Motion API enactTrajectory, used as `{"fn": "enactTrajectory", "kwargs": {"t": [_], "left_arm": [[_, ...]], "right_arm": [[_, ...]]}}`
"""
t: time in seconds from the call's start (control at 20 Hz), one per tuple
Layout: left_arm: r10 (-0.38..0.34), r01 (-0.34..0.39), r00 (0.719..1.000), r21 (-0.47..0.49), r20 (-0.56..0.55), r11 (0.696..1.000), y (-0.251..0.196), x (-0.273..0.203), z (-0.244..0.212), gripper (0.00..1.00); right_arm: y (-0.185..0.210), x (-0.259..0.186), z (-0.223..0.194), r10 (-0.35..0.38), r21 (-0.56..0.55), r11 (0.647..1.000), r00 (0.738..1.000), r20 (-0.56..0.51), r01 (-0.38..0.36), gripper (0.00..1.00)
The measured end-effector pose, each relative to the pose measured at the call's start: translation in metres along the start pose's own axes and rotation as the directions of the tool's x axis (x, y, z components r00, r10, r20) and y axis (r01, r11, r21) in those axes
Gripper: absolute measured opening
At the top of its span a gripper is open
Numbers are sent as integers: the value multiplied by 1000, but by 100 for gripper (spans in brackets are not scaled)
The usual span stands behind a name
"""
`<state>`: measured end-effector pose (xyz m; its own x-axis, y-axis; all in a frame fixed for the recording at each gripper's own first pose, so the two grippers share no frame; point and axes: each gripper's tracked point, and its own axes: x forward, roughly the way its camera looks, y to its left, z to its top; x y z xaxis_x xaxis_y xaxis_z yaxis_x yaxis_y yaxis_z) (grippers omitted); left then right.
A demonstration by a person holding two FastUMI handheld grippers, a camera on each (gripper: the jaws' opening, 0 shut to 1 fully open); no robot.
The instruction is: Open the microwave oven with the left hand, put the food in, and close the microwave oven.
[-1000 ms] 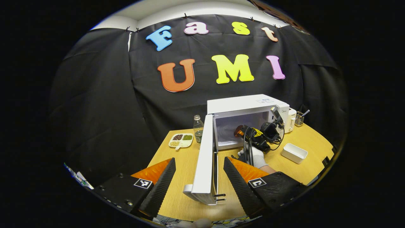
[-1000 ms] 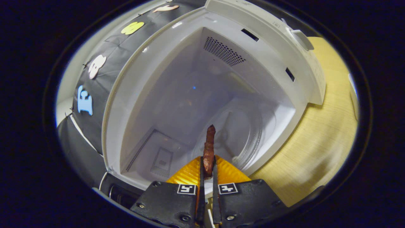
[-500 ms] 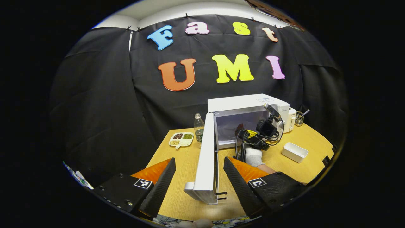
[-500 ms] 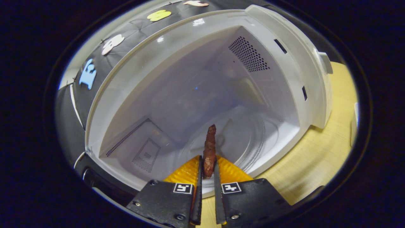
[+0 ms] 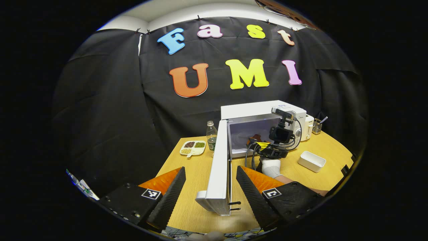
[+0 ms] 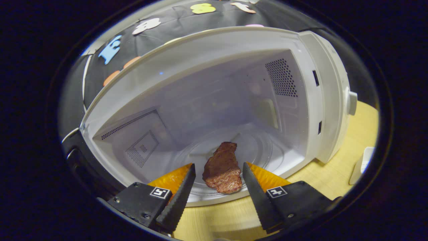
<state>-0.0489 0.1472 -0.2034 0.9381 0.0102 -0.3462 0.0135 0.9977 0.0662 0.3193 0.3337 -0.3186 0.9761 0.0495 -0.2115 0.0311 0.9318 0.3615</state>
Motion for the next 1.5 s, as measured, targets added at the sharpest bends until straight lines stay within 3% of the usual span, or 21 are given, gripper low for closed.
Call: {"fn": "enactTrajectory", "kwargs": {"t": [0.15,0.2,0.25,0.35,0.65,0.7,0.75,0.8,0.95,1.15,1.5], "left_arm": [[5,-5,1000,-7,7,1000,1,0,1,94],[9,-9,1000,-7,14,1000,2,0,3,94],[12,-12,1000,-6,24,1000,4,0,7,94],[25,-25,999,-5,45,1000,8,-1,14,94],[63,-62,994,-18,90,998,29,1,26,94],[64,-63,993,-17,98,998,33,1,27,94],[72,-71,993,-13,98,997,36,1,26,94],[80,-79,992,-6,97,997,40,3,25,94],[101,-102,990,5,99,995,54,4,20,94],[120,-119,989,-9,89,993,69,9,7,94],[122,-118,989,-56,78,991,83,19,-24,94]], "right_arm": [[-3,-11,5,11,-15,1000,1000,5,-11,94],[-4,-18,7,18,-22,1000,1000,-5,-18,87],[-4,-24,10,27,-30,999,1000,-9,-27,95],[-6,-42,22,46,-62,997,999,-23,-47,95],[-39,-125,88,80,-190,978,996,-39,-86,97],[-47,-141,97,83,-209,974,995,-46,-91,90],[-54,-155,107,88,-219,971,995,-46,-96,90],[-62,-171,116,83,-229,969,995,-50,-92,100],[-83,-213,135,90,-267,958,994,-66,-105,100],[-124,-271,162,50,-335,940,997,-66,-70,100],[-183,-354,189,-47,-328,945,997,-67,22,100]]}}
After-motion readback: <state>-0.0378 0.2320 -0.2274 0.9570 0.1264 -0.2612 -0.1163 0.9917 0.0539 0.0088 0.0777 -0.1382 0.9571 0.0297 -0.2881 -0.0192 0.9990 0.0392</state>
